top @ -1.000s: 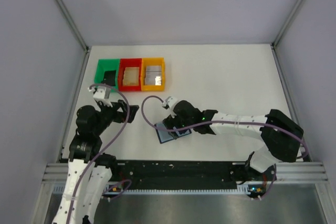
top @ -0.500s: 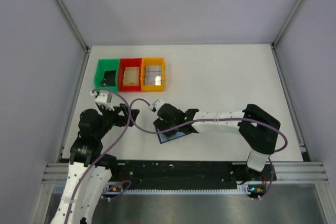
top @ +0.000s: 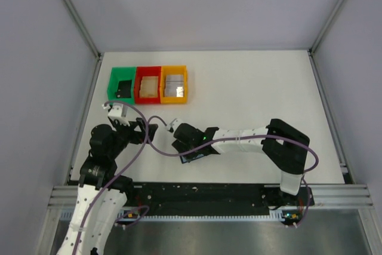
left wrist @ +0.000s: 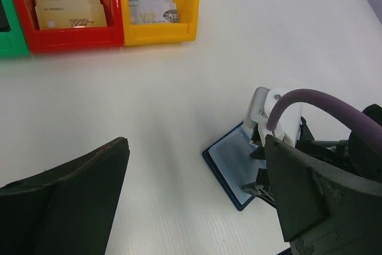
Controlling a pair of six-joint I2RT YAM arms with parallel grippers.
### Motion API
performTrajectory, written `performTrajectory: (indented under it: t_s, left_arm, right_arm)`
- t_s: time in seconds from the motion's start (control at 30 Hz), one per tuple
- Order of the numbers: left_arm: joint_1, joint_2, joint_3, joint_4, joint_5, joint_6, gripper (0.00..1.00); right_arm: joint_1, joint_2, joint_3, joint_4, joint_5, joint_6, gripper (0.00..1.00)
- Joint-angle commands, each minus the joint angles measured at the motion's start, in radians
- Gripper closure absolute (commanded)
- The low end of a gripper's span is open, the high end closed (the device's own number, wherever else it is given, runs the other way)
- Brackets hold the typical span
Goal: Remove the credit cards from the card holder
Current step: Move the card holder to the center of the board.
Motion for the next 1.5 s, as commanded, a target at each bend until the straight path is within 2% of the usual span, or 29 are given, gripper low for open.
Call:
performTrajectory:
  t_s: [0.0,0.07,0.23,0.37,0.53,0.7,0.8,0.97,1.07,1.27,1.33,1.47]
  left_arm:
    - [-0.01,0.001,-0.006,0.03,0.025,0.008,0.01]
    - [-0.01,0.004,-0.006,0.029,0.025,0.008,0.01]
    - [-0.01,0.012,-0.004,0.032,0.025,0.009,0.01]
    - [-0.01,0.018,-0.004,0.034,0.025,0.009,0.01]
    - [-0.011,0.024,-0.012,0.038,0.04,0.003,0.01]
    - [-0.018,0.042,-0.05,0.096,0.092,-0.111,0.04]
    - [-0.021,0.07,-0.127,0.225,0.184,-0.245,0.06]
    - [-0.048,0.189,-0.225,0.475,0.268,-0.437,0.14]
    - [-0.105,0.284,-0.228,0.537,0.246,-0.445,0.21]
    - [-0.237,0.517,-0.207,0.656,0.183,-0.442,0.44]
    - [-0.272,0.58,-0.197,0.688,0.154,-0.442,0.45]
    - [-0.315,0.665,-0.185,0.724,0.111,-0.443,0.44]
  right_arm:
    - [0.015,0.019,0.019,-0.036,0.045,0.005,0.5]
    - [0.015,0.013,0.014,-0.036,0.054,0.005,0.58]
    - [0.015,-0.01,0.02,-0.037,0.083,-0.015,0.85]
    - [0.015,-0.03,0.025,-0.036,0.112,-0.016,1.0]
    - [-0.013,-0.1,-0.021,0.004,0.105,0.019,1.0]
    - [-0.117,-0.249,-0.199,0.235,-0.111,0.122,1.0]
    - [-0.192,-0.306,-0.329,0.423,-0.26,0.22,1.0]
    - [-0.27,-0.323,-0.448,0.591,-0.375,0.323,1.0]
    - [-0.303,-0.32,-0.507,0.688,-0.42,0.372,1.0]
    - [-0.37,-0.308,-0.596,0.854,-0.501,0.456,1.0]
    - [-0.382,-0.308,-0.609,0.879,-0.517,0.465,1.0]
    - [-0.389,-0.324,-0.6,0.82,-0.495,0.436,1.0]
